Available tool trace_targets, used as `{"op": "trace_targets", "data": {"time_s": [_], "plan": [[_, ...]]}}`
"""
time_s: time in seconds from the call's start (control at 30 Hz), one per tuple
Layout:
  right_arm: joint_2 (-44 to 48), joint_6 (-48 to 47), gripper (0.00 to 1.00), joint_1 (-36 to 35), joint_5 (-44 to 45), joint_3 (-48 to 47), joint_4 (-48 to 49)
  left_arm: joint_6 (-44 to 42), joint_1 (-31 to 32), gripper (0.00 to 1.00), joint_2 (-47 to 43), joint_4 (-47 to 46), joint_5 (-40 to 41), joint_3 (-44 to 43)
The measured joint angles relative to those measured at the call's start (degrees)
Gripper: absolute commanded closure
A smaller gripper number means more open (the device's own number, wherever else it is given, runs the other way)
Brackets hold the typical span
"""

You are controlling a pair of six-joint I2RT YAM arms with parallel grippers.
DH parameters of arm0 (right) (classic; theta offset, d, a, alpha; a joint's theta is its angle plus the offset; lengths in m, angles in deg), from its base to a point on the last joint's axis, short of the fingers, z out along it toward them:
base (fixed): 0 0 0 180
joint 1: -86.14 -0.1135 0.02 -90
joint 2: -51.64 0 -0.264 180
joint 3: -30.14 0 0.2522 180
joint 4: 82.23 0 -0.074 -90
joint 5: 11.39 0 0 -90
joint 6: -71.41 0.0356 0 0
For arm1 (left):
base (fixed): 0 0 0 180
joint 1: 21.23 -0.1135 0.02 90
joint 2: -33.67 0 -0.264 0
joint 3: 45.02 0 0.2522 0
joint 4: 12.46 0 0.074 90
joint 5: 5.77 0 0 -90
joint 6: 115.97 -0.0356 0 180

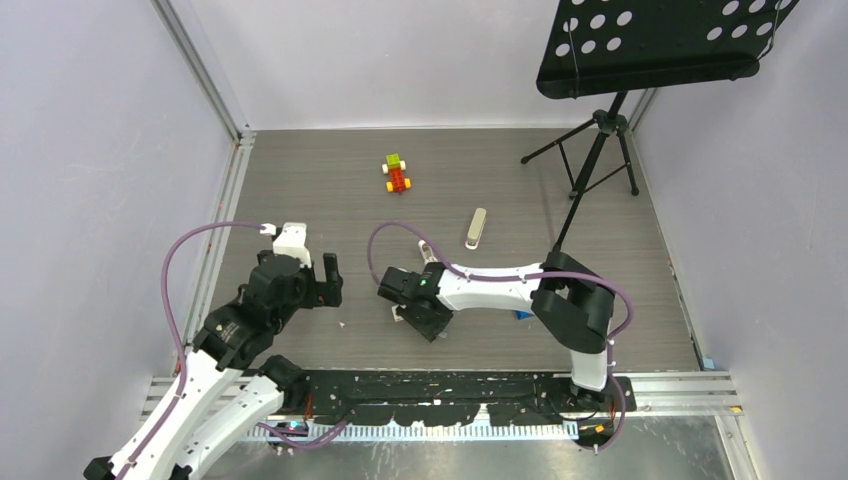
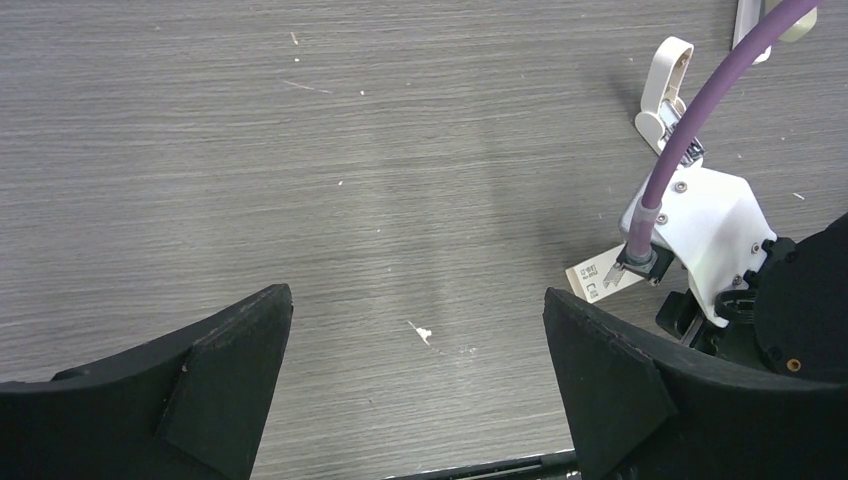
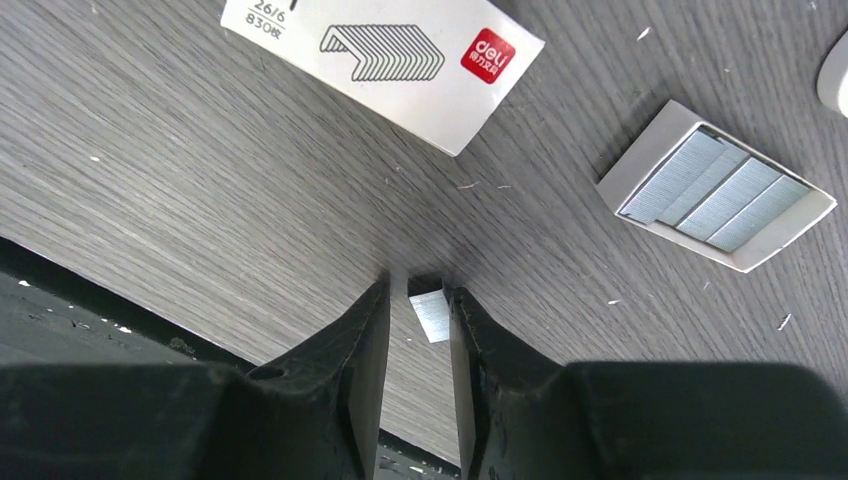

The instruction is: Load the staples into the stapler

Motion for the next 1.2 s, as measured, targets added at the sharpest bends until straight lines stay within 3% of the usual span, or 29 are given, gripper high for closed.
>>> {"op": "trace_targets", "data": {"time_s": [0.63, 0.93, 1.2], "plan": [[-0.72, 0.96, 0.81, 0.94, -0.09, -0.81, -0.48, 0.00, -0.55, 0.00, 0.00, -0.15, -1.27, 0.52], [-0.42, 7.43, 0.72, 7.48, 0.52, -0.39, -0.11, 0.02, -0.81, 0.00, 0.00, -0.17, -1.36, 0.63], [0.11, 7.78, 0.66, 8.33, 2.29, 0.20, -0.04, 0.00, -1.07, 0.00, 0.00, -0.26, -1.75, 0.63]]}}
